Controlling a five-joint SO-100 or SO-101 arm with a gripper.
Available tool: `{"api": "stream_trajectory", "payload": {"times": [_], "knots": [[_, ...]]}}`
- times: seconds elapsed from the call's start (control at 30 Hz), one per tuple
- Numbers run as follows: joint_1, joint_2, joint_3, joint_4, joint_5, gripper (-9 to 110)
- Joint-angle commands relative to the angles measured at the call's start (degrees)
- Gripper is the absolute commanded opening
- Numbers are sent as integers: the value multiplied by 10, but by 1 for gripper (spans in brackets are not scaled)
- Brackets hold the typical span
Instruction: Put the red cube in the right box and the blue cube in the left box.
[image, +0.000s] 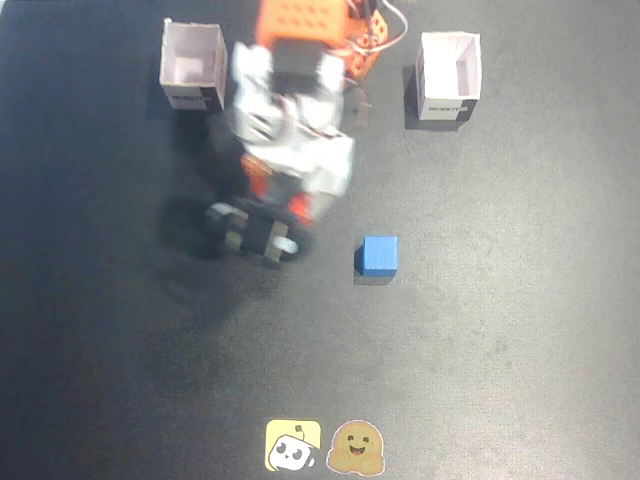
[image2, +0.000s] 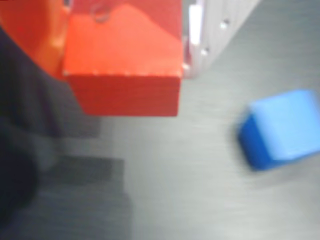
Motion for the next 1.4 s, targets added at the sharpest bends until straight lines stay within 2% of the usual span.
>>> {"api": "stream_trajectory", "payload": {"times": [0.0, 0.27, 0.47, 1.1, 1.37], "knots": [[64, 33, 1, 7, -44, 11], [196, 36, 13, 10, -137, 12], [249, 78, 31, 26, -167, 12], [445, 163, 52, 133, -198, 13], [493, 163, 62, 130, -156, 13]]}}
